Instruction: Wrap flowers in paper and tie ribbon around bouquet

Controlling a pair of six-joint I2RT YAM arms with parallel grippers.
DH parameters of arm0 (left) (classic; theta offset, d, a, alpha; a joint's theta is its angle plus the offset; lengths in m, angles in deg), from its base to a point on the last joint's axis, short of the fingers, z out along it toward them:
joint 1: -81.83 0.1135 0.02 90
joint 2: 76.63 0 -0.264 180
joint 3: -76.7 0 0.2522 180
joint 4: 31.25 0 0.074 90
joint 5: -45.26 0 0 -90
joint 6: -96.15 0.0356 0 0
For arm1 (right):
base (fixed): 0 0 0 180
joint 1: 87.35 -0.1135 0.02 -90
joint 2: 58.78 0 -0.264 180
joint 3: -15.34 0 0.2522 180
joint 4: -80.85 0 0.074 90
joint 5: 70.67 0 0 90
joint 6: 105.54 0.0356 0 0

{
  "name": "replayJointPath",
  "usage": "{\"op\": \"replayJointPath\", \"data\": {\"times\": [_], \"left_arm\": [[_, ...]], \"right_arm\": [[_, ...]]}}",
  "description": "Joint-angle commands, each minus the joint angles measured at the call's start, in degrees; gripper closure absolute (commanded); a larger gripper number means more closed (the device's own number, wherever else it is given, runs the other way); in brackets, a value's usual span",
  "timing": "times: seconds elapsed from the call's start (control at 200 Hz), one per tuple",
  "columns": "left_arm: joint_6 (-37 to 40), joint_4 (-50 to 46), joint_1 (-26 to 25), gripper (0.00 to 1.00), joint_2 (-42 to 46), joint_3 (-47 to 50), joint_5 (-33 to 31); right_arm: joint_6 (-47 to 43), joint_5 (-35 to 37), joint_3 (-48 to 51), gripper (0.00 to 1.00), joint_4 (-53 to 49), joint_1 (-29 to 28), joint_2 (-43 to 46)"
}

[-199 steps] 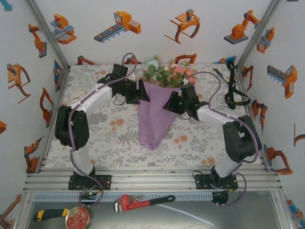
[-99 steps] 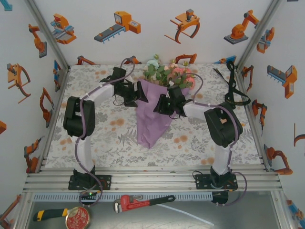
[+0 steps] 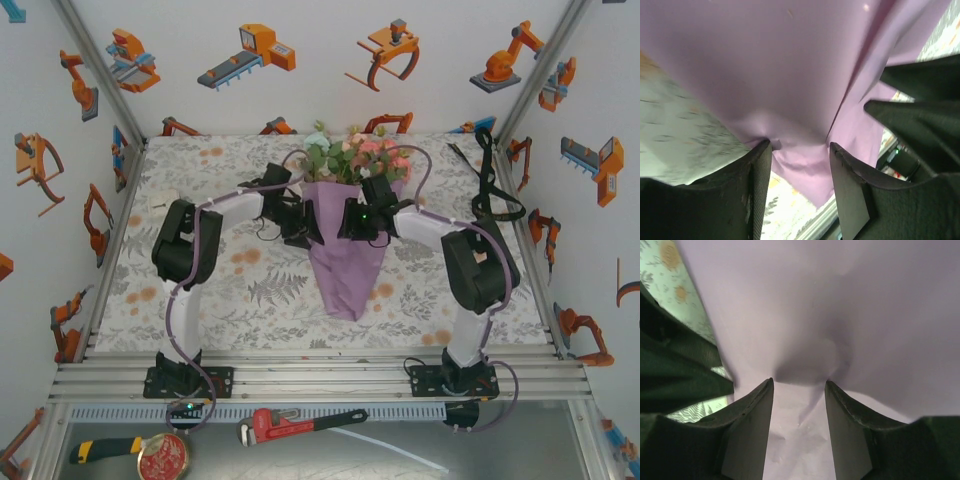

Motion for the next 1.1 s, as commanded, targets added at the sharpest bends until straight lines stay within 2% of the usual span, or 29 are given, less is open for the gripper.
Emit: {"op": "replayJointPath", "data": {"times": [0.0,0.225,0.526,0.876,0.961,1.051,1.096], "left_arm": [[-0.26,-1.56,-3.09,0.5,2.49,3.65,0.64],[-4.32,0.78,-1.96,0.41,8.03,4.07,-2.66],[-6.53,0.96,0.15,0.41,16.62,6.44,-1.89],[-7.23,0.11,0.86,0.41,20.47,6.28,-0.72],[-7.59,0.16,1.06,0.41,21.61,5.66,-0.91],[-7.53,-0.44,1.26,0.4,23.36,4.18,-1.37],[-7.25,-0.54,1.37,0.39,24.26,3.4,-1.48]], "right_arm": [[-5.33,1.3,0.37,0.54,-4.87,0.33,2.84],[-4.73,0.17,1.66,0.54,-6.37,0.33,7.85],[-4.74,0.1,2.8,0.54,-8.95,0.25,14.5],[-5.4,0.94,2.59,0.54,-13.01,0.26,19.85],[-7.21,3.21,0.86,0.53,-15.04,0.77,21.57],[-10.77,9.16,-1.06,0.5,-17.29,3.75,22.84],[-11.6,12.46,-1.5,0.43,-17.71,6.9,22.7]]}}
